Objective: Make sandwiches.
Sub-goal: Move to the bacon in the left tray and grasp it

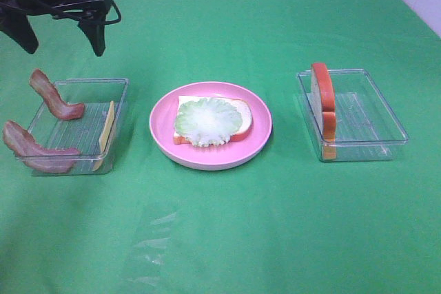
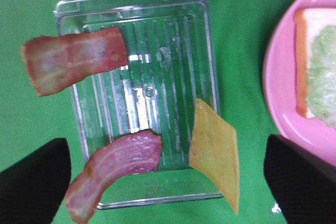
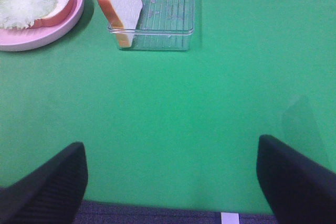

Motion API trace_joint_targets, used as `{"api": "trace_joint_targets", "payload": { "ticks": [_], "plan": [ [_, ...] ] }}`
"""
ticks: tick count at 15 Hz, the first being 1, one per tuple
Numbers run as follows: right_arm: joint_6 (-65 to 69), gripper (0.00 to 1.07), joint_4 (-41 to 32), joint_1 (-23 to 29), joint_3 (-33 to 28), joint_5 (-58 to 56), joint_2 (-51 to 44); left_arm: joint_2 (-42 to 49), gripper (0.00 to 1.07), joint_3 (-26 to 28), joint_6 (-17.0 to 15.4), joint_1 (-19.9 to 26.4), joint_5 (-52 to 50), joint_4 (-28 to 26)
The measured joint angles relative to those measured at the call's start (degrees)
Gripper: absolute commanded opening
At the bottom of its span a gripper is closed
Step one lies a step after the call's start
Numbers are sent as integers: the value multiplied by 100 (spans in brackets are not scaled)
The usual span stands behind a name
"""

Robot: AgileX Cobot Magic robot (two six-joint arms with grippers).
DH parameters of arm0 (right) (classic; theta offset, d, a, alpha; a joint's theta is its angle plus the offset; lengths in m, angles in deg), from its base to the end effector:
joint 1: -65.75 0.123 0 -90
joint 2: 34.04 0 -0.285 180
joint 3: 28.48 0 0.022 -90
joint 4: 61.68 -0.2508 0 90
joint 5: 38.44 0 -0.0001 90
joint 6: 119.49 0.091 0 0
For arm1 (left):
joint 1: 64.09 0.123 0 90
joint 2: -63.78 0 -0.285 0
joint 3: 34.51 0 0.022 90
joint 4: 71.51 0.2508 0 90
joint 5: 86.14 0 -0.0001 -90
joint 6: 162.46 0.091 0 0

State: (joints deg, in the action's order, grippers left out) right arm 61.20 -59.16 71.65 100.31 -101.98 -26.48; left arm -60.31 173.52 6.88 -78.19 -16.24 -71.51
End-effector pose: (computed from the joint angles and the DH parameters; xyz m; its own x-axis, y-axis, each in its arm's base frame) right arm -0.0023 -0.0038 0.2607 -0.5308 -0.0625 -0.8452 -0.0736 0.9969 -0.0274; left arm 0.4204 -0.1056 0.2661 -0.9697 0.0529 -0.2384 0.0654 0.9969 -0.0449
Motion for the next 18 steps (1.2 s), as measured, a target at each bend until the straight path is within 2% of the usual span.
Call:
{"api": "trace_joint_targets", "payload": {
  "ticks": [6,9,11,18],
  "plan": [
    [0,84,0,0,0,0,0,0,91,0,413,877,0,0],
    [0,84,0,0,0,0,0,0,91,0,453,1289,0,0],
    [0,84,0,0,0,0,0,0,91,0,584,1576,0,-212],
    [0,84,0,0,0,0,0,-286,91,0,630,1581,-470,-751]
  ]
}}
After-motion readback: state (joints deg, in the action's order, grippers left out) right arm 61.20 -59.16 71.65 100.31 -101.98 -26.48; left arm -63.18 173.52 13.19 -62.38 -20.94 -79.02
